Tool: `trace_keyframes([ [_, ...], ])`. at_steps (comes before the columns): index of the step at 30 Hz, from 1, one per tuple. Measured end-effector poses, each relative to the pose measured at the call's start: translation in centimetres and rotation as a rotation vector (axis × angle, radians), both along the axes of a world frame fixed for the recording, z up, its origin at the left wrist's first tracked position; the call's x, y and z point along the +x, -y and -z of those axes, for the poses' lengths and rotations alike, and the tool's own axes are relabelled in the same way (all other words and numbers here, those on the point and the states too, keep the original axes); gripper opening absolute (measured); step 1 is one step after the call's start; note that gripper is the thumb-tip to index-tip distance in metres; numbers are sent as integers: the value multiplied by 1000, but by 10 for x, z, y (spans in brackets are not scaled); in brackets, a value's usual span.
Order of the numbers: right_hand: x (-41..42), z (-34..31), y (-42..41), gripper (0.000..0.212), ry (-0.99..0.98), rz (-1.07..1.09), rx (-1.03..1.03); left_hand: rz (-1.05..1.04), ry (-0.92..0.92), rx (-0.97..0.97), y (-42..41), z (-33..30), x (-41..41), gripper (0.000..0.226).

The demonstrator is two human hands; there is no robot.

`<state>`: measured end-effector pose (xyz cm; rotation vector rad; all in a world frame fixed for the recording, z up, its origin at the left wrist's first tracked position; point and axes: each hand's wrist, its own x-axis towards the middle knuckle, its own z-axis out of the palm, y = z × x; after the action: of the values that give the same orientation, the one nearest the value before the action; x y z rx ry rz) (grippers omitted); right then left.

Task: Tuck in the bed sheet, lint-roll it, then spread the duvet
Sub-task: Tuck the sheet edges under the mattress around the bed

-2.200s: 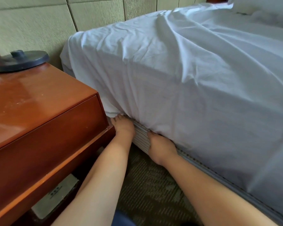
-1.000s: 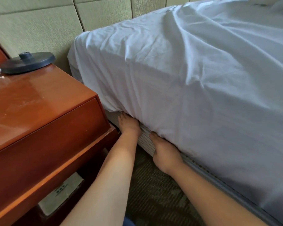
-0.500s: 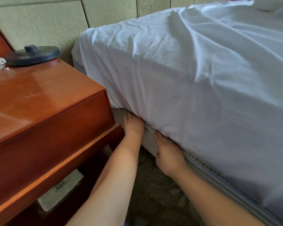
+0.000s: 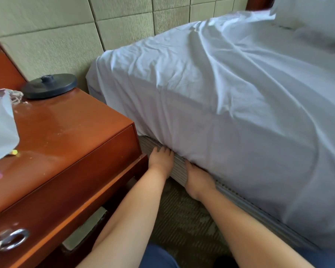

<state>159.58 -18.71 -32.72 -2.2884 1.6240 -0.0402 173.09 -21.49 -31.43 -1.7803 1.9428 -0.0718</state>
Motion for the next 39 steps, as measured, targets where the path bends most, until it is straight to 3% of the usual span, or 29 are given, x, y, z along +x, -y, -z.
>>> trace_keyframes([
  [3,2,3,-9,74,-3,5,-54,-4,9,70,0,-2,1,77],
  [6,6,1,-2,62,-30,47,-199,-76,19,139,16,-4,6,59],
  [9,4,-9,4,61,-19,32,-235,-92,138,239,25,-12,8,56],
  [12,-3,-31,-5,58,5,20,-174,-82,56,308,14,-29,-3,62],
  [16,-15,-108,-13,56,-43,12,106,-66,-66,417,-8,-95,-21,73],
  [23,-30,-276,-4,41,-136,-277,436,-115,-241,543,-27,-268,-11,40],
  [27,-28,-369,18,40,-101,-300,444,-259,-337,508,-18,-359,3,42],
  [32,-24,-448,74,42,-98,-340,352,-503,-506,435,-9,-429,21,53],
  [39,3,-466,111,54,-154,-335,376,-553,-485,389,20,-452,54,54],
])
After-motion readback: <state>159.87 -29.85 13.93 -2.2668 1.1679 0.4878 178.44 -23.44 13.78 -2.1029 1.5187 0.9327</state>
